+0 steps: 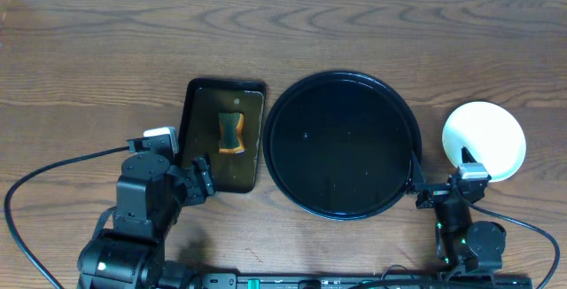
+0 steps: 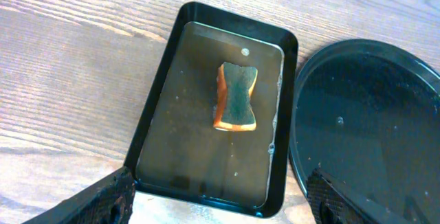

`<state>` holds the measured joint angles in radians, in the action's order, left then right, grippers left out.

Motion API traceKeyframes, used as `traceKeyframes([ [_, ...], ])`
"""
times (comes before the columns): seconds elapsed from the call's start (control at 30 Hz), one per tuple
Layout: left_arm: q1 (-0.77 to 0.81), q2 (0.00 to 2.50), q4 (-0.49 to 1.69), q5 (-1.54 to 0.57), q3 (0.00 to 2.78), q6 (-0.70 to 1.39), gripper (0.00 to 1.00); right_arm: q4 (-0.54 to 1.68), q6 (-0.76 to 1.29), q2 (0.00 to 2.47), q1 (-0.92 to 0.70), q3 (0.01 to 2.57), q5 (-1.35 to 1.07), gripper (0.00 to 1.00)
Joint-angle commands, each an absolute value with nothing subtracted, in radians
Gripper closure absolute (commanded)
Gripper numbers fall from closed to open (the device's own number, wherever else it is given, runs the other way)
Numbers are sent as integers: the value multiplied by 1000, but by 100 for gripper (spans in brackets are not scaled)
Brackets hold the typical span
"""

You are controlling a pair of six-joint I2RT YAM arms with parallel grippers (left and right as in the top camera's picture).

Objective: Clean dirty plates on tray and stack at the side

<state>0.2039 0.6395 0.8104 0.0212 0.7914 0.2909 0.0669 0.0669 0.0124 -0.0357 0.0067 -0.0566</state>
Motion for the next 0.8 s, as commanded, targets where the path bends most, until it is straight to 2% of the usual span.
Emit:
traceKeyframes([
  [0.0,204,640,810,16,787,282,19,71,54,7,-20,6,-65,1],
  [0.53,202,627,831,21,787,276,19,71,54,7,-20,6,-65,1],
  [0.63,142,569,846,26,761,263,19,71,54,7,-20,6,-65,1],
  [0.77,88,461,758,-1,641,219,19,71,54,7,-20,6,-65,1],
])
